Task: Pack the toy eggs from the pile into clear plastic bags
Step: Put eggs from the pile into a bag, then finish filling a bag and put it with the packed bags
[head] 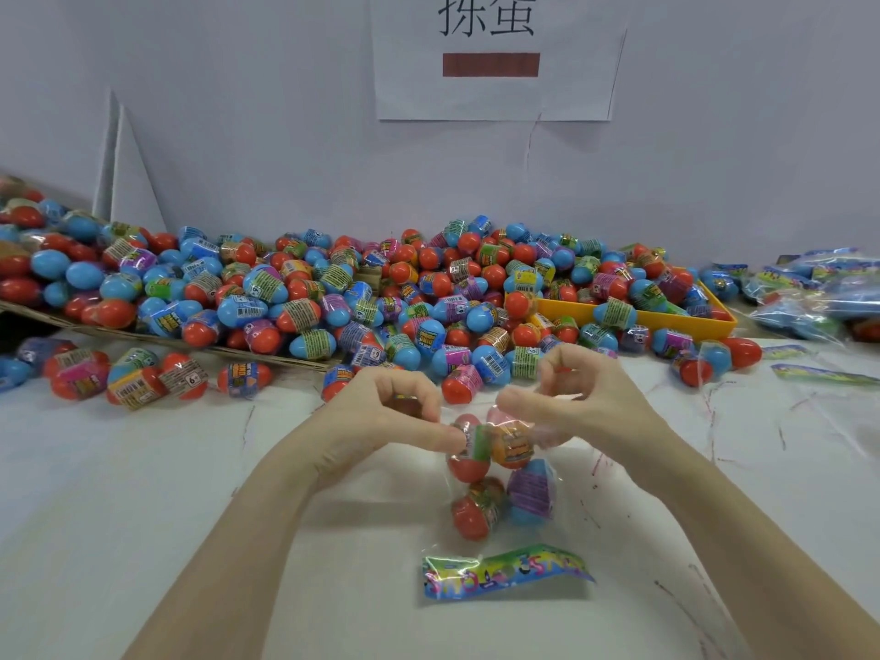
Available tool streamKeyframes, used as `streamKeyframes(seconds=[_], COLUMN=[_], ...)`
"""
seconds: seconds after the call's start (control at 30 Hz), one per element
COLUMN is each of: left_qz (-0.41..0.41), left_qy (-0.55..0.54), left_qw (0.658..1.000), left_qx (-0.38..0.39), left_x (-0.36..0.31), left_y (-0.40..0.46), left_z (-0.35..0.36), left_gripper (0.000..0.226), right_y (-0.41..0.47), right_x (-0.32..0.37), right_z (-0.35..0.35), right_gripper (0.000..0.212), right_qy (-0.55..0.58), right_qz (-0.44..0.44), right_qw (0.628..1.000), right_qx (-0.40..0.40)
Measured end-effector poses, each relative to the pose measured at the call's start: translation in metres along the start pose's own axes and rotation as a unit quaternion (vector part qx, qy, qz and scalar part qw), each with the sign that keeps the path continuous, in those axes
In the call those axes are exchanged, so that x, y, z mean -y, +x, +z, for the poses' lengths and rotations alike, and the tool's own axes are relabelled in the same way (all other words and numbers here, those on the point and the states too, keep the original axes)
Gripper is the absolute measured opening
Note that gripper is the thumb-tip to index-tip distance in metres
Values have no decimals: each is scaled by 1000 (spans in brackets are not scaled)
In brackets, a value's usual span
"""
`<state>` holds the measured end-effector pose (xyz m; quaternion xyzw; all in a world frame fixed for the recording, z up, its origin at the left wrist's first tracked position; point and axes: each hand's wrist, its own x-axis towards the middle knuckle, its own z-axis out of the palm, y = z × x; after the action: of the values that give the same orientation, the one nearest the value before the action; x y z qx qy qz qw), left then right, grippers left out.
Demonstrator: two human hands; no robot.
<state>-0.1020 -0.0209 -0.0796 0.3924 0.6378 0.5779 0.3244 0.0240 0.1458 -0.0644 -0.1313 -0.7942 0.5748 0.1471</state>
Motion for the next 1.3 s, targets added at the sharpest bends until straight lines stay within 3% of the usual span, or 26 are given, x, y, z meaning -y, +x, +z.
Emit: streamKeyframes(seconds=[0.13, 0.3, 0.5, 0.57, 0.67, 0.73, 0.9, 0.93, 1.03, 1.1, 1.3], left_qz=[7, 1, -10, -26, -53, -57, -58, -58, -45, -32, -19], left_qy=[-4, -14, -70, -39, -14, -19, -29, -29, -50, -60, -43], left_qw=[1000, 1000, 997, 999, 997, 996, 997, 997, 997, 998, 998], left_qx=[8, -6, -43, -24, 52, 66, 50, 51, 34, 10, 29], left_x=[-2, -2, -1, -1, -5, -6, -2, -2, -4, -5, -5], left_y=[-1, -2, -1, 0, -3, -4, -2, -2, -2, -1, 0], left_z=[1, -2, -2, 4, 13, 14, 8, 8, 7, 8, 13], left_gripper=[24, 28, 38, 41, 10, 3, 42, 40, 5, 7, 11], right_y=[0, 2, 1, 2, 3, 3, 3, 2, 1, -2, -4], right_x=[-1, -4, -3, -2, -5, -7, -14, -14, -8, -3, 1], right_z=[4, -5, -11, -11, -12, -14, -21, -21, -21, -22, -8], right_gripper=[69, 63, 60, 61, 65, 65, 36, 36, 39, 45, 47], right_qy=[-27, 14, 40, 42, 34, 28, 68, 70, 118, 145, -29], right_qz=[66, 87, 65, 48, 36, 40, 49, 49, 36, 28, 72], right_qw=[994, 985, 989, 991, 993, 992, 981, 980, 979, 978, 974], right_qx=[83, 150, 128, 114, 104, 120, 177, 182, 165, 146, 214])
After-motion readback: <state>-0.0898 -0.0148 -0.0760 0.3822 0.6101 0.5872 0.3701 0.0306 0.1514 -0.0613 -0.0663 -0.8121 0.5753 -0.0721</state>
